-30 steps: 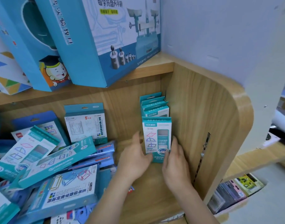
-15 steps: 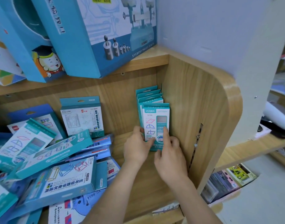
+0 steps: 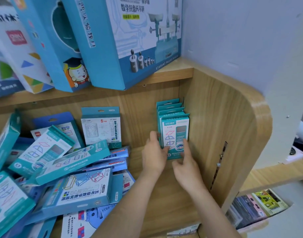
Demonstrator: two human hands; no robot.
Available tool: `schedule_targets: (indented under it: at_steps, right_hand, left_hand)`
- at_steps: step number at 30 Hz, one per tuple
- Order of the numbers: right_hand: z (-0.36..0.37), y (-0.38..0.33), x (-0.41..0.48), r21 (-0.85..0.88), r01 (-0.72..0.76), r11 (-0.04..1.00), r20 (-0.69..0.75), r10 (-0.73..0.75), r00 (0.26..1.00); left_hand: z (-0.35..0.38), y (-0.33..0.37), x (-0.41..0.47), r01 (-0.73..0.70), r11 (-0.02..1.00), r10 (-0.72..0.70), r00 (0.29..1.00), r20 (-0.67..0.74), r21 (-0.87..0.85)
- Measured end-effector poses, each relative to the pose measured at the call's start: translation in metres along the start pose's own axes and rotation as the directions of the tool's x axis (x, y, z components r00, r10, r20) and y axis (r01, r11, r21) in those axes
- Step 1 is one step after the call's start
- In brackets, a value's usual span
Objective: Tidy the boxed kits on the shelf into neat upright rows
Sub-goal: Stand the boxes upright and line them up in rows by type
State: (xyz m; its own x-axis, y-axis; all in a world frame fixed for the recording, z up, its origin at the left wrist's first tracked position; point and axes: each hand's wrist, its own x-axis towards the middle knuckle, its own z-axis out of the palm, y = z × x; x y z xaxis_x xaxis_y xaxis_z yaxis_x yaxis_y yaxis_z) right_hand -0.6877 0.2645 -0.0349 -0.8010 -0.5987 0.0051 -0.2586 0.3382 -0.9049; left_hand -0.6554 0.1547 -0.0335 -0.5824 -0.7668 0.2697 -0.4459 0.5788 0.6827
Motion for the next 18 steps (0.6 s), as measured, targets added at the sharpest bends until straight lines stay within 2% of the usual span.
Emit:
schedule_targets:
  at_steps: [4, 8, 10, 14, 16, 18]
  right_hand:
    - [-0.009, -0.013, 0.004, -0.066, 0.175, 0.982, -0.05, -0.178, 0.983]
    - [-0.01, -0.021, 0.006, -0.07, 0.158, 0.985, -0.042, -0.161, 0.986]
    - [-0.011, -0.028, 0.001, -0.122, 0.203, 0.972, -0.089, -0.214, 0.973]
    - [-0.006, -0.051, -0.012, -0.125, 0.343, 0.931, -0.093, -0.355, 0.93]
    - [0.004, -0.065, -0.017, -0.027, 0.407, 0.913, -0.057, -0.408, 0.911]
    - [0.021, -0.08, -0.021, 0.119, 0.406, 0.906, 0.036, -0.413, 0.91]
  left_hand:
    - [-0.001, 0.004, 0.001, -0.007, 0.999, 0.009, 1.0, 0.03, -0.05]
    - [-0.013, 0.007, -0.004, 0.022, 0.999, -0.026, 0.985, 0.169, 0.027]
    - [-0.034, 0.014, -0.011, 0.011, 0.999, -0.021, 0.979, 0.201, 0.052]
    - [-0.092, 0.019, -0.036, -0.096, 0.995, 0.098, 0.992, 0.08, -0.026]
    - [-0.125, 0.009, -0.053, -0.139, 0.988, 0.14, 0.99, 0.016, -0.073]
    - [-0.161, -0.008, -0.069, -0.137, 0.989, 0.135, 0.99, -0.037, -0.06]
